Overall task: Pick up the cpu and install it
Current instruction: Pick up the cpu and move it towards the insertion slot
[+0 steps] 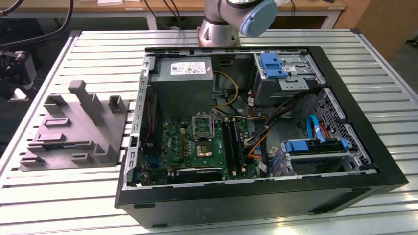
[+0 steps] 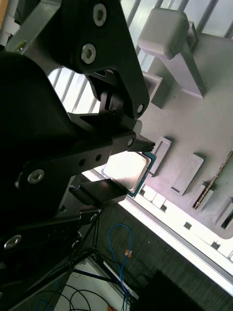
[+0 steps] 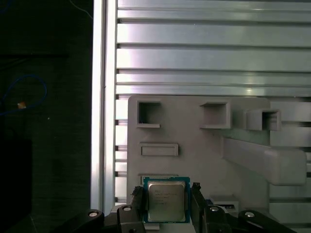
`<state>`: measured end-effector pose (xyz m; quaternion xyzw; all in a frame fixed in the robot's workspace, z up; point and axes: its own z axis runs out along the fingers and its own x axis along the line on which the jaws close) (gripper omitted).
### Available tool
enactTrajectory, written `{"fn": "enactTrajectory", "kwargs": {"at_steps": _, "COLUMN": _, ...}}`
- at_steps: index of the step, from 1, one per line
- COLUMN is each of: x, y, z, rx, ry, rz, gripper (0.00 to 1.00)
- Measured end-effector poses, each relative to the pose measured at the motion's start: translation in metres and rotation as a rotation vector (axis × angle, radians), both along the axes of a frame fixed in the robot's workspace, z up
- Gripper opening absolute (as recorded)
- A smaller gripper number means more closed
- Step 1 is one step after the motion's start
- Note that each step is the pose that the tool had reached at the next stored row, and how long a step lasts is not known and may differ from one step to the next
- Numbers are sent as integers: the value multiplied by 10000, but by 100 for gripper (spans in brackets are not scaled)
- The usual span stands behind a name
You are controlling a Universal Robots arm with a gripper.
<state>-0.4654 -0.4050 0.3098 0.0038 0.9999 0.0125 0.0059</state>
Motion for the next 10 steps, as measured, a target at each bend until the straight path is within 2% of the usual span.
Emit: {"fn": "enactTrajectory", "kwargs": {"at_steps": 10, "x": 0, "y": 0, "z": 30, "rx": 0, "ry": 0, "rz": 0, "gripper": 47}}
